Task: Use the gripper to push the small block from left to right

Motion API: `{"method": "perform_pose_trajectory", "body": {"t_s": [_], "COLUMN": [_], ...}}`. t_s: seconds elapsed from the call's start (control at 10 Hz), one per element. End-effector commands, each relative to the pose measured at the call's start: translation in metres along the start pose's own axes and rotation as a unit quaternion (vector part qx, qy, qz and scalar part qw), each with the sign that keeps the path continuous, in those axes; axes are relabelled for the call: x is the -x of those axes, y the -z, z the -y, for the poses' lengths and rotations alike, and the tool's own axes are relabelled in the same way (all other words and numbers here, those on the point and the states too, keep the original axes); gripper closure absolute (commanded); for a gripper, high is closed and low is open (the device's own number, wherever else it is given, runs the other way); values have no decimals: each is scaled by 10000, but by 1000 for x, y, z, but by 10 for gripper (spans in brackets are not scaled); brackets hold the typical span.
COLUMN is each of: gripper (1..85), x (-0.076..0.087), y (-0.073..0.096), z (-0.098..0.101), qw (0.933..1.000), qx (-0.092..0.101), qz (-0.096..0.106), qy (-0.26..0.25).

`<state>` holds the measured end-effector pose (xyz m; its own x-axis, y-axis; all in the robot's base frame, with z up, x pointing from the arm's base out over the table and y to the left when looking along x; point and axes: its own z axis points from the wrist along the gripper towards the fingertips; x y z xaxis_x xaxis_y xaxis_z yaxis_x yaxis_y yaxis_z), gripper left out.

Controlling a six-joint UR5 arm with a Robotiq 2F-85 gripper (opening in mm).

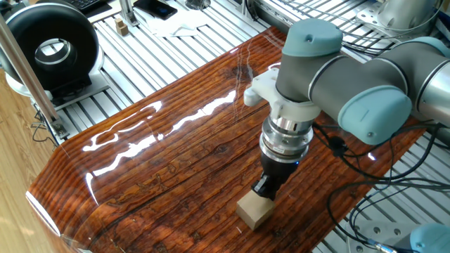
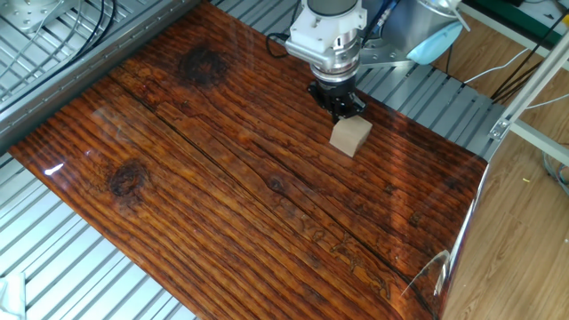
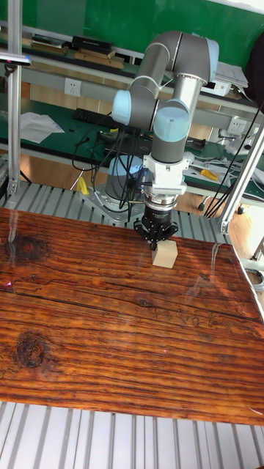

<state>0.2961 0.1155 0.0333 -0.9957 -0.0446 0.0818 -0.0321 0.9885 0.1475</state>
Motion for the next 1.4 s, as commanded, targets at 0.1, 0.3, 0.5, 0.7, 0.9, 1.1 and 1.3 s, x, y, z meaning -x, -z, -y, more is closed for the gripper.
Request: {"method": "perform_pose_trajectory", "body": {"t_s": [0.1, 0.3, 0.5, 0.7, 0.9, 1.1, 1.3], "gripper": [847, 847, 847, 847, 847, 847, 847], "x": [0, 0, -2, -4, -3, -3, 0], "y": [0, 0, -3, -7, -6, -5, -5], "z": [-16, -23, -28, -36, -42, -51, -57], "qw": [9997, 9992, 9988, 9981, 9973, 9960, 9954], "qx": [206, 321, 366, 457, 548, 692, 739], "qz": [2, -6, -39, -59, -64, -72, -46], "qy": [-135, -217, -312, -418, -493, -563, -607]}}
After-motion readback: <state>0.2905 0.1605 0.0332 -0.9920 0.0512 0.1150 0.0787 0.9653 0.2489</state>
